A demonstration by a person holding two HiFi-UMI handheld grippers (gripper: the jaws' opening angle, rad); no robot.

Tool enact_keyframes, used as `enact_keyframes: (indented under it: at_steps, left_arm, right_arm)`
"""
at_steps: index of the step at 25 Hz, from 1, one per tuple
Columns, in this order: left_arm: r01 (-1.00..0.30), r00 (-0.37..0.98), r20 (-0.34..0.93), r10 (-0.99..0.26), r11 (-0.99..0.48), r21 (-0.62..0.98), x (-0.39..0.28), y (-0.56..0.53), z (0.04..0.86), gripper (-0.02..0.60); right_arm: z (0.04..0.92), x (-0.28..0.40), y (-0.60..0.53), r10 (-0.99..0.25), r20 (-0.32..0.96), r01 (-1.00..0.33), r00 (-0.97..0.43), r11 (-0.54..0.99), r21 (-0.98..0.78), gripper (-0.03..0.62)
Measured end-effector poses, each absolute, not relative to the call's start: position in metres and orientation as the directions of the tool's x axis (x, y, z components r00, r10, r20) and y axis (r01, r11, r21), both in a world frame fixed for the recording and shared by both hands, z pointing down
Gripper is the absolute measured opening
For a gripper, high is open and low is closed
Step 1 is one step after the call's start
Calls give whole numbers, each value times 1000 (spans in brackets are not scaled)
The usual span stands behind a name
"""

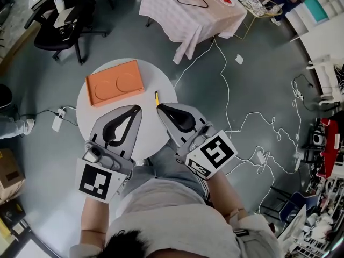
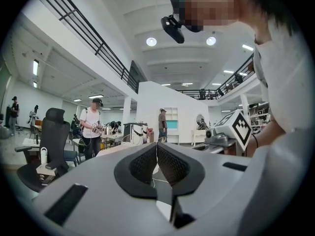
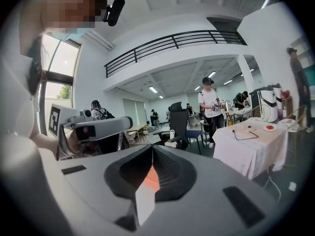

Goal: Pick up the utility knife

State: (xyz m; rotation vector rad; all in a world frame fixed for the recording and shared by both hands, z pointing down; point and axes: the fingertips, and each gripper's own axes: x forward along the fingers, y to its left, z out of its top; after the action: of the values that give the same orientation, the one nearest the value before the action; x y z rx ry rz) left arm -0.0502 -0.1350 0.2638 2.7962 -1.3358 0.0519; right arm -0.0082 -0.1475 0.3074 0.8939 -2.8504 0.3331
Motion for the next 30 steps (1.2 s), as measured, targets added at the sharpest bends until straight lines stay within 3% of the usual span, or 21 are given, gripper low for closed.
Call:
enact_keyframes:
  at_steps: [14, 30]
  left_arm:
    - [-790, 614, 103, -783, -609, 73, -65, -189, 304, 12]
    - [-763, 647, 155, -747, -636, 117, -61, -199, 348, 12]
  right_arm:
    - [423, -15, -219, -512, 416, -639, -752, 721, -267, 15]
    - [542, -2, -224, -455, 632, -737, -627, 608, -295, 46]
